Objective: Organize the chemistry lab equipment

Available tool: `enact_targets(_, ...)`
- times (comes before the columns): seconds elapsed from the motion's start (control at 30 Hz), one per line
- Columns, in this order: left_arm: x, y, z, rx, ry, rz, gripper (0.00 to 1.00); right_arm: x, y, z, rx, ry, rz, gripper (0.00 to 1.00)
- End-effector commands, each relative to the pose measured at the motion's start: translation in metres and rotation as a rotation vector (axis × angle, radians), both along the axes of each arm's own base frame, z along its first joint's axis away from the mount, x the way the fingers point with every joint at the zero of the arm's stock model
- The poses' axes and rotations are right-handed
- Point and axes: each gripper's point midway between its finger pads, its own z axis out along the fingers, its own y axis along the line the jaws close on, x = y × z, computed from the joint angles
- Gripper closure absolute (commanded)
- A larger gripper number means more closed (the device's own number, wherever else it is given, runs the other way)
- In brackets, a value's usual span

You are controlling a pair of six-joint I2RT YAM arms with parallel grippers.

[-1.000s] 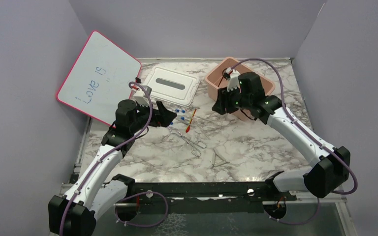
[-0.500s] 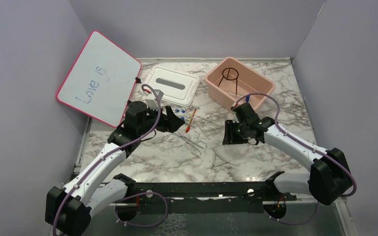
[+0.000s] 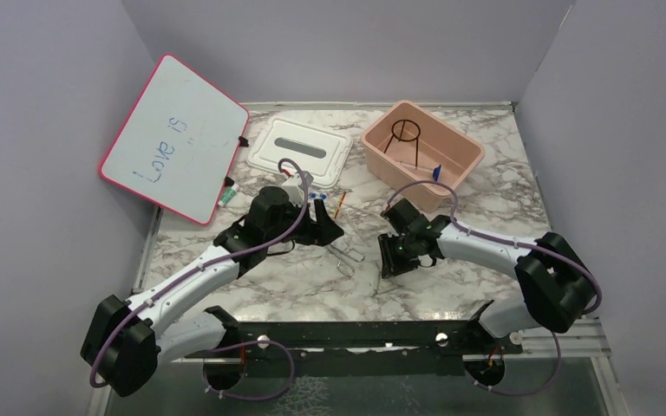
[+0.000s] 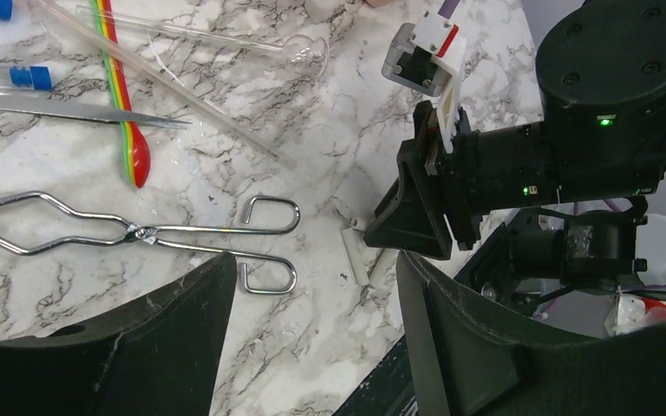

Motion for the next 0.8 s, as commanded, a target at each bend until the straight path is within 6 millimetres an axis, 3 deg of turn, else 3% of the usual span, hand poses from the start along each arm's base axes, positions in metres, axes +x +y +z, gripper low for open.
enact_targets(0.0, 0.001, -0.004, -0.005, -0.020, 0.013, 0.033, 0.30, 0.004, 0.010, -0.012, -0.017, -0.030, 0.066, 0.64)
enact_targets(0.2, 0.001, -0.003, -0.012, -0.011, 0.027, 0.046, 0.30, 0.004, 0.009, -0.020, -0.098, -0.073, 0.132, 0.83)
enact_targets(0.3, 0.005, -0.001, -0.006, -0.010, 0.002, 0.062, 0.30, 0.008, 0.011, -0.013, -0.105, -0.109, 0.137, 0.96)
enact_targets(0.4, 0.010, 0.002, 0.006, -0.012, -0.052, 0.081, 0.30, 0.013, 0.016, 0.002, -0.076, -0.146, 0.140, 0.99)
enact_targets(0.57, 0.013, 0.002, 0.035, -0.052, -0.160, 0.070, 0.30, 0.030, 0.021, 0.049, -0.020, -0.275, 0.116, 0.99)
enact_targets(0.77, 0.017, 0.010, 0.063, -0.085, -0.271, 0.103, 0.30, 0.058, 0.032, 0.131, 0.090, -0.488, 0.060, 0.99)
